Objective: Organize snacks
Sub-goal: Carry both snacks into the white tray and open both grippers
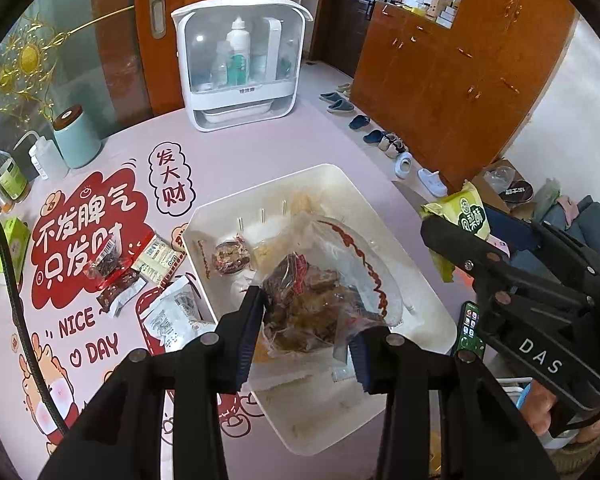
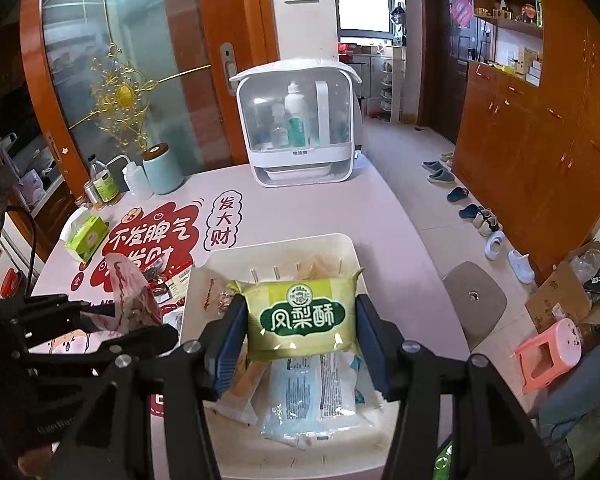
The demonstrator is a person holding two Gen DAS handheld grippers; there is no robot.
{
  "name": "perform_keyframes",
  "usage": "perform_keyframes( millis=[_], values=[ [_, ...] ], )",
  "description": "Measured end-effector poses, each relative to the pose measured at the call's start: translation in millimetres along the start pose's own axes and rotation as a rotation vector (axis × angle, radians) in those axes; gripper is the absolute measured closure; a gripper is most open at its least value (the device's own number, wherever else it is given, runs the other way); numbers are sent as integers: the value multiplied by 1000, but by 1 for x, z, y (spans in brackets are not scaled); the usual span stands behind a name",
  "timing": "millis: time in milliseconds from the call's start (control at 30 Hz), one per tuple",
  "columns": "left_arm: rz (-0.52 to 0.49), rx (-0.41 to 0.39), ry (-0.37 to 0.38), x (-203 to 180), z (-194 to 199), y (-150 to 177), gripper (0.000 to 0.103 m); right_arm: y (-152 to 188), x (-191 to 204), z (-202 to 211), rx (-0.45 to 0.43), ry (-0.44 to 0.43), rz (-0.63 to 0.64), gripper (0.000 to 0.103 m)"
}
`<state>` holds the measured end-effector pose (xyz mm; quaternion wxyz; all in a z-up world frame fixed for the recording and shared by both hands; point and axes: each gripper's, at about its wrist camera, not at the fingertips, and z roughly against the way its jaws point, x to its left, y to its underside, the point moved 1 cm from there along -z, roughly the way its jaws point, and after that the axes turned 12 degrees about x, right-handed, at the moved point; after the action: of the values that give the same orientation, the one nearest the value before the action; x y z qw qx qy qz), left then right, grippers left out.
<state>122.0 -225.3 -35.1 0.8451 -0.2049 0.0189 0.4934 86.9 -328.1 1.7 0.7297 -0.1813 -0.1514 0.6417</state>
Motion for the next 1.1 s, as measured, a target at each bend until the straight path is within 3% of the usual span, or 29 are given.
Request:
perform_keyframes(
  millis=[467,533,600,667,800,1100],
  values=[
    [16,6,-45,-1,-16,-9,63,-6,-11,-26,72,-13,-58,46],
    [14,-1,-56,-2,-15,-9,51,-5,-13,-29,73,-14,-71,45],
    [30,-22,-83,0,-12,-8,25,-5,-14,-30,75,2,-77,44],
    [49,-29,-87,4,-10,-8,7,-5,-17,-31,81,22,-91,43],
    [98,-13,-53,14,-10,-5,4,-2,-21,-32,89,6,-109,42],
    [107,-6,-86,15,-5,9,4,3,-9,-23,69,2,-84,42]
  ],
)
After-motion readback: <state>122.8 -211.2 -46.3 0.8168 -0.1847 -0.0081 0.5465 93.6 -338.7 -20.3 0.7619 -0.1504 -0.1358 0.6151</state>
